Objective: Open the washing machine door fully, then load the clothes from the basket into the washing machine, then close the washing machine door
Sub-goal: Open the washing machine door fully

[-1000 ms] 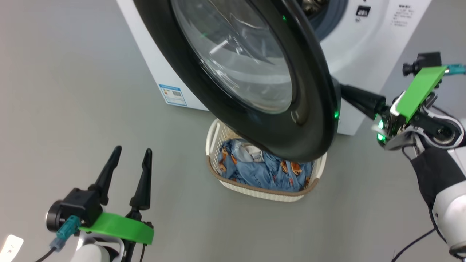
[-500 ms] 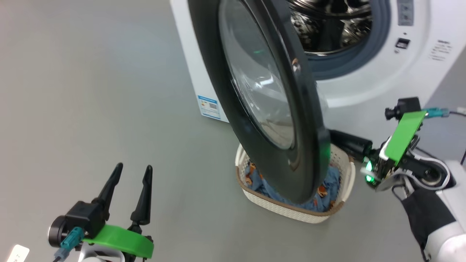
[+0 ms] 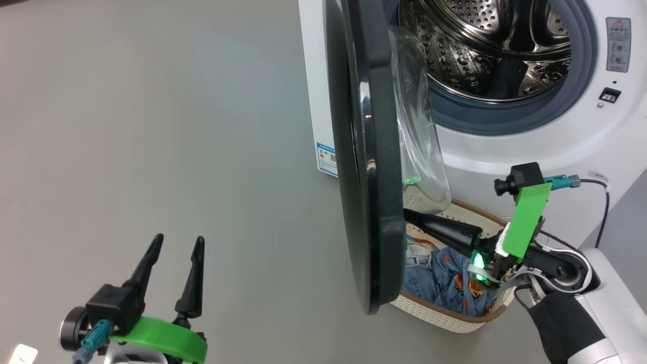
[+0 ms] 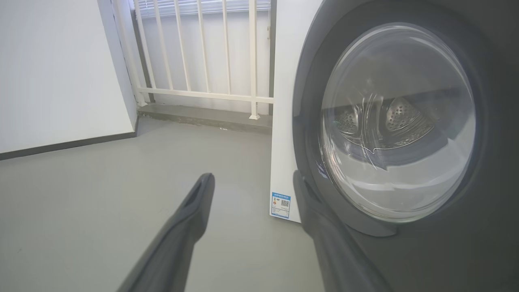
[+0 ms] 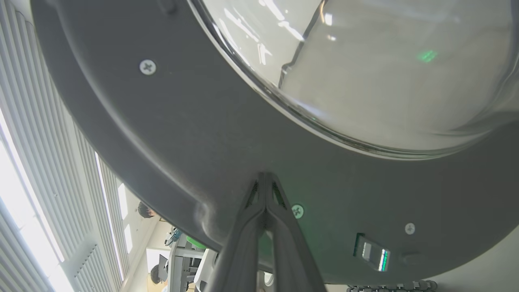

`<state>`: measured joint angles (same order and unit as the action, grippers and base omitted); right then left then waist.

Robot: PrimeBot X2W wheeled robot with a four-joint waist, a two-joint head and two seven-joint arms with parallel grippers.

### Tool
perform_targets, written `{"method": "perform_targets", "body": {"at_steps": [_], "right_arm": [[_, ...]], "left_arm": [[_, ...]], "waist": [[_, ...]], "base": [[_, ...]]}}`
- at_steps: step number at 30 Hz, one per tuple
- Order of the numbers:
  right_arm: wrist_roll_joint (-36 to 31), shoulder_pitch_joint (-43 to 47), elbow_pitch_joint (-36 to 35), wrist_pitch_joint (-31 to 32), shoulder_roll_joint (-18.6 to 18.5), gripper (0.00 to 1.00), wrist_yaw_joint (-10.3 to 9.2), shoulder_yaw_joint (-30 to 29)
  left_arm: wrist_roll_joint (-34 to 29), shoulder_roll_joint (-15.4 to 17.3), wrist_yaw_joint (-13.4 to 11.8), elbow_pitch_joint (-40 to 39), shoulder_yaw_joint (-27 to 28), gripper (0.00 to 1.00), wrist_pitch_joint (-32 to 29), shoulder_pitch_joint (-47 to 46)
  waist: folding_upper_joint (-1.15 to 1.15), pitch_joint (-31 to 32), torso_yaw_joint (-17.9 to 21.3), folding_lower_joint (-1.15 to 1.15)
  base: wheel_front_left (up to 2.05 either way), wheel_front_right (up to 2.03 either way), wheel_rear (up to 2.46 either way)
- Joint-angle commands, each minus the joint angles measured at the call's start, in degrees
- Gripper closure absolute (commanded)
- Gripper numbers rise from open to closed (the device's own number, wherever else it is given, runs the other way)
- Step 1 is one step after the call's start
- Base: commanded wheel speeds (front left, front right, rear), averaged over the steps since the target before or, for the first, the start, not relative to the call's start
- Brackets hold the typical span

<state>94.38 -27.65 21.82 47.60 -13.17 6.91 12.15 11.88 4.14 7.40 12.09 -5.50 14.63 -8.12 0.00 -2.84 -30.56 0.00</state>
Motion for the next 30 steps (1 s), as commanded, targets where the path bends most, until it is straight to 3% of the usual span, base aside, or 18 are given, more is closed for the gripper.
{"method": "perform_targets", "body": {"at_steps": [1,14,23,24,25,26,27,28,30], "right_arm": [[-0.05,-0.88,-1.8,0.48,1.08,1.0,0.58,1.26],[-0.68,-0.39,-1.92,0.43,1.08,1.0,0.58,0.7],[-1.62,1.45,-5.92,-0.99,0.56,1.0,0.58,-0.55],[-1.96,1.69,-6.47,-1.43,0.44,0.96,0.58,-0.74],[-2.33,1.92,-7.02,-1.95,0.34,0.75,0.58,-0.95],[-2.57,2.16,-7.53,-2.43,0.31,0.6,0.58,-1.18],[-2.87,2.43,-8.08,-2.92,0.24,0.38,0.58,-1.4],[-3.2,2.74,-8.64,-3.39,0.17,0.0,0.58,-1.57],[-3.36,3.64,-9.94,-4.06,0.23,0.0,0.58,-1.92]], "left_arm": [[-0.02,1.14,0.09,-1.42,2.15,0.0,0.37,-0.7],[0.07,0.64,0.09,-0.43,1.96,0.0,0.37,-0.85],[0.25,1.14,0.09,0.16,2.07,0.0,0.37,-0.36],[0.24,1.19,0.09,0.15,2.13,0.0,0.37,-0.33],[0.29,1.22,0.09,0.15,2.19,0.0,0.37,-0.35],[0.3,1.25,0.09,0.14,2.21,0.0,0.37,-0.39],[0.32,1.27,0.09,0.11,2.25,0.0,0.37,-0.42],[0.34,1.26,0.09,0.08,2.28,0.0,0.37,-0.44],[0.39,1.22,0.09,0.01,2.42,0.0,0.37,-0.39]], "waist": [[0.0,-0.19,-0.14,0.0],[0.0,0.51,0.32,0.0],[0.0,2.39,5.39,0.0],[0.0,2.52,6.14,0.0],[0.0,2.61,6.9,0.0],[0.0,2.71,7.67,0.0],[0.0,2.8,8.46,0.0],[0.0,2.88,9.25,0.0],[0.0,3.09,10.86,0.0]], "base": [[0.0,0.0,0.0],[0.0,0.0,0.0],[0.0,0.0,0.0],[0.0,0.0,0.0],[0.0,0.0,0.0],[0.0,0.0,0.0],[0.0,0.0,0.0],[0.0,0.0,0.0],[0.0,0.0,0.0]]}}
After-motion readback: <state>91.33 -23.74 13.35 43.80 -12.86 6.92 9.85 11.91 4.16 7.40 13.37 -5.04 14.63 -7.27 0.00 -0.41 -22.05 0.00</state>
